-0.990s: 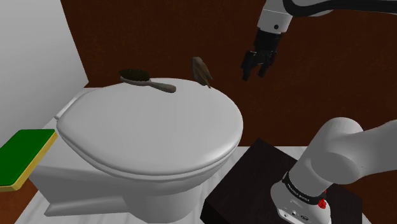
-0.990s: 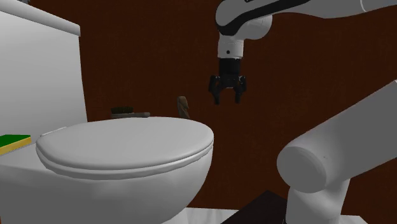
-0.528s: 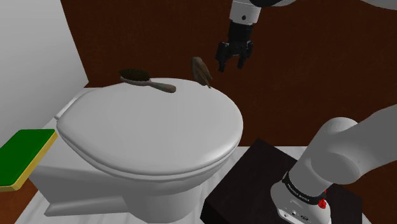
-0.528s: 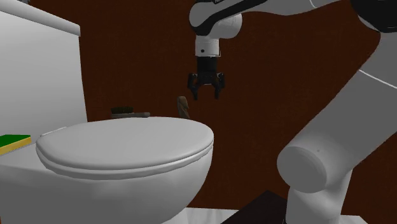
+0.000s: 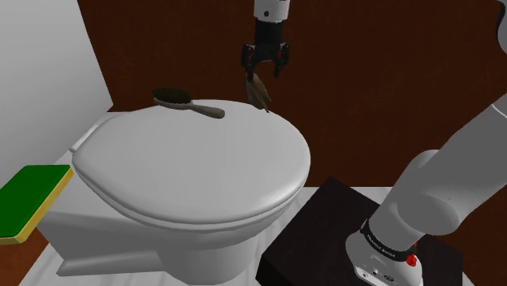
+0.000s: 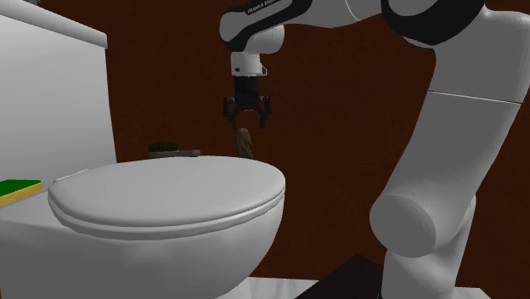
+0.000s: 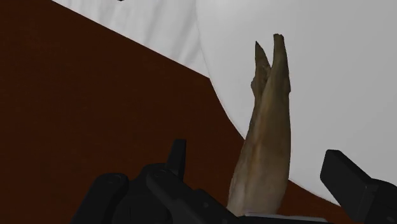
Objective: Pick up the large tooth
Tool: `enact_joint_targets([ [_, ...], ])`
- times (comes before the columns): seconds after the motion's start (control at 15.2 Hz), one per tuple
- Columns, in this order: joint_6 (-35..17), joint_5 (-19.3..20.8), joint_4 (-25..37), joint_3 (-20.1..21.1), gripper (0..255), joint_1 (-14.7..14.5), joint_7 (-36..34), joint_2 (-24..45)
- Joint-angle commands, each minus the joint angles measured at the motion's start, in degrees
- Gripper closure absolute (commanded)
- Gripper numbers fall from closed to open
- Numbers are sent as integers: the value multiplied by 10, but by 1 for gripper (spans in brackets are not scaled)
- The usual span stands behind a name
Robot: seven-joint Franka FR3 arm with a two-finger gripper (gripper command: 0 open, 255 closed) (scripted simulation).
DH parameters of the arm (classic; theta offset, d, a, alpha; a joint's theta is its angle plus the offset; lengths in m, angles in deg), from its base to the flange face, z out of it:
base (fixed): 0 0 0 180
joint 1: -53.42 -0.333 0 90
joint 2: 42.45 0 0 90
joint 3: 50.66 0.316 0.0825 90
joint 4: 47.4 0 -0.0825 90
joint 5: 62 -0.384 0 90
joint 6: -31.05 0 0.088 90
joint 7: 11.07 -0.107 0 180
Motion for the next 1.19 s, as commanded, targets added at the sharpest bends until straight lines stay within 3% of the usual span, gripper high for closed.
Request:
enact_joint_targets([
  [0.0,8,5,41,5,0,-1,-15,34],
  [0.59,-50,5,-22,5,0,-1,-18,30],
  [0.66,-51,5,-23,5,255,-1,-17,30],
  [1.12,-51,5,-23,5,255,-1,-17,30],
])
